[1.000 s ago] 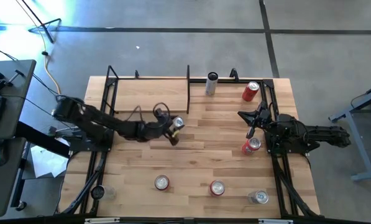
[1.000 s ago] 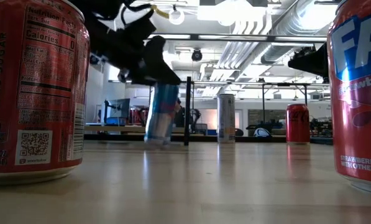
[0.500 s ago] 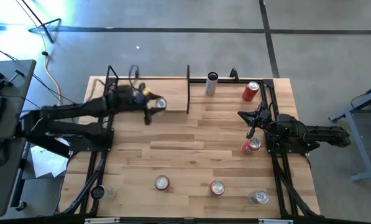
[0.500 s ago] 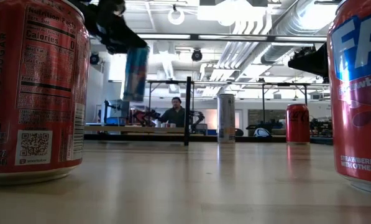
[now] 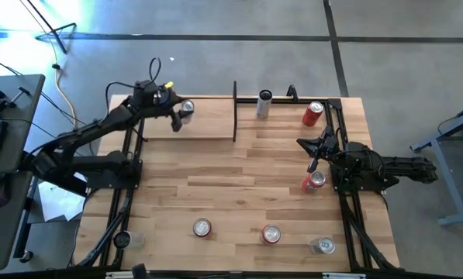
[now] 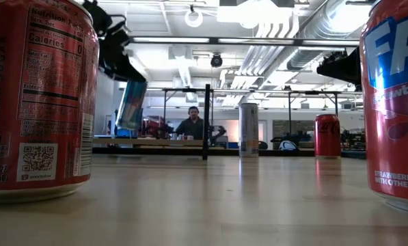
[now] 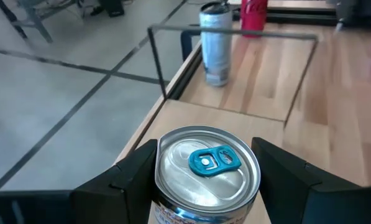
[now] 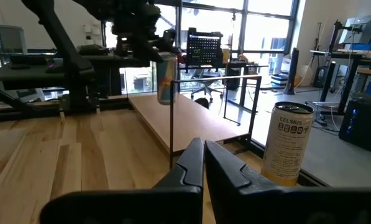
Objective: Place canned beverage on shelf
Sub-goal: Put the top blue soda can on the shelf
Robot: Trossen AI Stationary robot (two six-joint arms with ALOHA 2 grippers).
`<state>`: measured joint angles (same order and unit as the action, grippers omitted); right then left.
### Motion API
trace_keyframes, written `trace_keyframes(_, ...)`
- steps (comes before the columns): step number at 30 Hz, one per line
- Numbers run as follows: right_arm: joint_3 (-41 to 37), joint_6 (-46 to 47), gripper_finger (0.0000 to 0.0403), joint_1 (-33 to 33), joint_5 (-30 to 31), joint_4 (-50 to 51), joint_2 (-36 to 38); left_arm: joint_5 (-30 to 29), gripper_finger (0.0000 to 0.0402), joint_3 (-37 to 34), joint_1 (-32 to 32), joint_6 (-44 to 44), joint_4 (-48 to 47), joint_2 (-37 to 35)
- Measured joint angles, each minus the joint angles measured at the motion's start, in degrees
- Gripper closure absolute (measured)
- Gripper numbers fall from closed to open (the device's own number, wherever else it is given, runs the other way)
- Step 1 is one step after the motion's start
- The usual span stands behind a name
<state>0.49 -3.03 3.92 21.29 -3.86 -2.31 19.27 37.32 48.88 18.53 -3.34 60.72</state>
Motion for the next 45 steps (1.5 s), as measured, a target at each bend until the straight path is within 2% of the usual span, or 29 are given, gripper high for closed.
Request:
trace_keyframes(5,0.0,0.0,0.0402,0.0,0.0,0.0,0.0,2.7,0.0189,0.0,3.1,1.1,0.0,3.4)
trace_keyframes(12,0.0,0.0,0.0402,0.0,0.0,0.0,0.0,3.0,0.0188,0.2,4.4,1.7,0.4,5.0)
trace_keyframes(18,0.0,0.0,0.0402,0.0,0.0,0.0,0.0,2.3,0.014,0.2,4.4,1.2,0.1,4.9)
trace_keyframes(28,0.0,0.0,0.0402,0.0,0.0,0.0,0.0,1.6,0.0139,0.1,4.4,0.8,0.0,4.8)
trace_keyframes(36,0.0,0.0,0.0402,0.0,0.0,0.0,0.0,0.3,0.0138,0.0,4.4,-0.3,-0.1,0.5)
trace_keyframes(45,0.0,0.0,0.0402,0.0,0.0,0.0,0.0,-5.0,0.0141,0.0,4.4,-1.8,0.3,-5.7)
